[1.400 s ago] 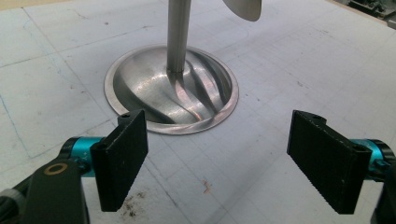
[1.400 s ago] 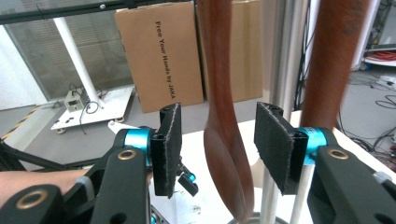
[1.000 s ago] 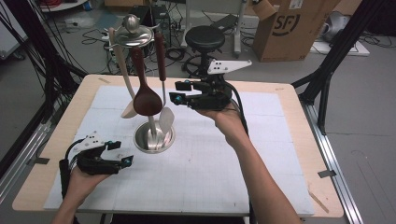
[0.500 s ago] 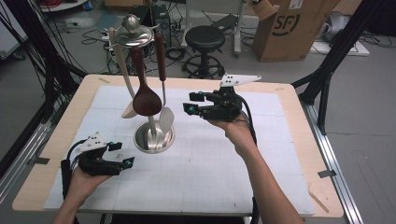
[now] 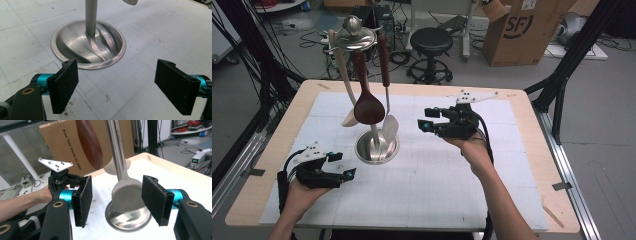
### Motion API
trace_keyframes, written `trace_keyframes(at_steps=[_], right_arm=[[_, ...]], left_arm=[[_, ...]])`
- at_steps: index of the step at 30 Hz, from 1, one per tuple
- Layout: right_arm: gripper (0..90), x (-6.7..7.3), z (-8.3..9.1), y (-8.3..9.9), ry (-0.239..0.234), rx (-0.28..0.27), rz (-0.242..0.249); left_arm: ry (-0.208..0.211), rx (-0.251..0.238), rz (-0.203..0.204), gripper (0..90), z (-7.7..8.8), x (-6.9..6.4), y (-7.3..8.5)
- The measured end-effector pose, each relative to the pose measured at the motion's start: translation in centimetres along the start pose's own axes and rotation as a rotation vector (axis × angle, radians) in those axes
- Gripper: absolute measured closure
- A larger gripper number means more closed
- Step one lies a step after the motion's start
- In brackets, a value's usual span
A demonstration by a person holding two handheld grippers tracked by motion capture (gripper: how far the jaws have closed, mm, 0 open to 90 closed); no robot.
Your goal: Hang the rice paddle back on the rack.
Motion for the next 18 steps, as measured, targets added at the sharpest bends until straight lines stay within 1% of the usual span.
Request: trace_keyframes(at_steps=[5,8,12,18], right_arm=[[40.3,-0.3,0.6,1.2,0.018,0.004,-0.015],[39.5,-0.6,0.9,2.0,0.032,0.017,-0.025],[39.2,-0.8,1.1,2.7,0.04,0.016,-0.037],[37.5,-1.0,1.5,3.4,0.064,0.023,-0.037]], left_arm=[[0.0,0.0,0.001,19.8,0.0,0.0,0.0],[0.002,0.002,0.001,19.7,0.0,0.0,0.0],[0.001,0.001,0.001,19.7,-0.1,0.0,0.0],[0.001,0.001,0.002,19.7,-0.1,0.0,0.0]])
Point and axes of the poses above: each handheld gripper's, and its own axes: z roughly backward along the jaws, y roughly out of its underside, x roughly to its left, the point moved 1 cm from there along -z, roughly forward along the jaws, and after that the axes turned 4 degrees about y, right-handed, at the moved point
